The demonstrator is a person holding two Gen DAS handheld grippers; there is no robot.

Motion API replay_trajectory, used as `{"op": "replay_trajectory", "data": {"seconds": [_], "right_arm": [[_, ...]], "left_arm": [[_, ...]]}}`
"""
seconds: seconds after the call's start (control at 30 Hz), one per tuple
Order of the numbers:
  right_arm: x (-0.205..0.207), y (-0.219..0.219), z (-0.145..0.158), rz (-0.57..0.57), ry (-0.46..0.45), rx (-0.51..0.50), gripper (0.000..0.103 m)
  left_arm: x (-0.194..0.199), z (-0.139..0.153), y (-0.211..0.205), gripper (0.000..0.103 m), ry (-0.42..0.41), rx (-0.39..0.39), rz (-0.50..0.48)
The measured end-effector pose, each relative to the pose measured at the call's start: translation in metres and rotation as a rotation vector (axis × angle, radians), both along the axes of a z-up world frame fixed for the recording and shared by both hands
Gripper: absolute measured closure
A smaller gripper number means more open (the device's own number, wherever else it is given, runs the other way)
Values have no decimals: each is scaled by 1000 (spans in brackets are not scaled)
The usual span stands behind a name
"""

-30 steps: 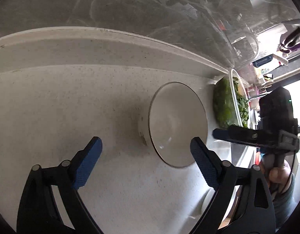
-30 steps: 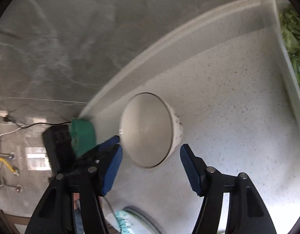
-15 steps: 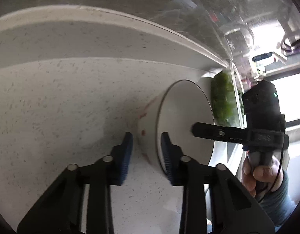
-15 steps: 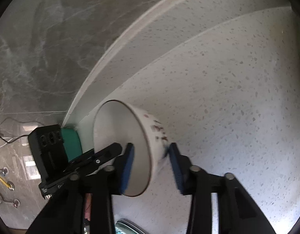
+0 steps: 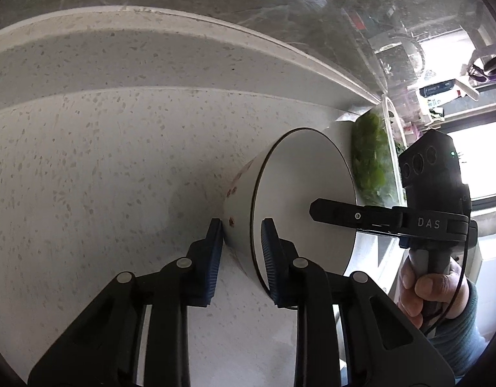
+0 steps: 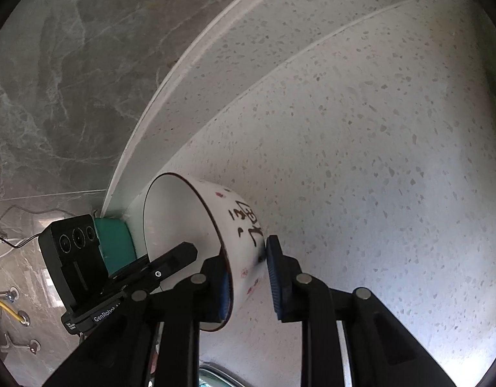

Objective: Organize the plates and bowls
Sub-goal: 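Lift the pink-flowered bowl and carry it over the nested white bowls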

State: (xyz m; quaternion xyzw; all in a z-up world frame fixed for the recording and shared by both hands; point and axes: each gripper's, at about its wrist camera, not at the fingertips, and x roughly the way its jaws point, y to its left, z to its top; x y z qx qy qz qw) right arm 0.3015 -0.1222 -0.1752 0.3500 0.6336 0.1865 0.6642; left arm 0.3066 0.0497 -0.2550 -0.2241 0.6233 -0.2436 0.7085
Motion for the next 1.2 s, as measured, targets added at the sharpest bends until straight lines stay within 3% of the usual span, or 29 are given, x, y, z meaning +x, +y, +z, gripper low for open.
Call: {"op": "replay_trajectory", "data": {"seconds": [0.33,0.6,0.7,0.9,1.0,1.2], "right_arm": [[-47,-24,51,17,-49,35,77],[-124,-72,101,46,-130,59,73],[-154,-96,106,63,-139,69,73],[-201,-146,96,156,-151,38,73],[-212,-158,81,212,-148,21,73],[-224,-162,65,337,-156,0,73]], "left_arm": [[-43,60,-23,81,-38,6,-10],[-121,113,-75,81,-70,-25,-6],[-153,123,-103,81,-63,-30,5],[-214,125,-171,81,-44,8,64],[-239,115,-201,81,-8,27,138],[-277,90,-224,81,49,63,252]]}}
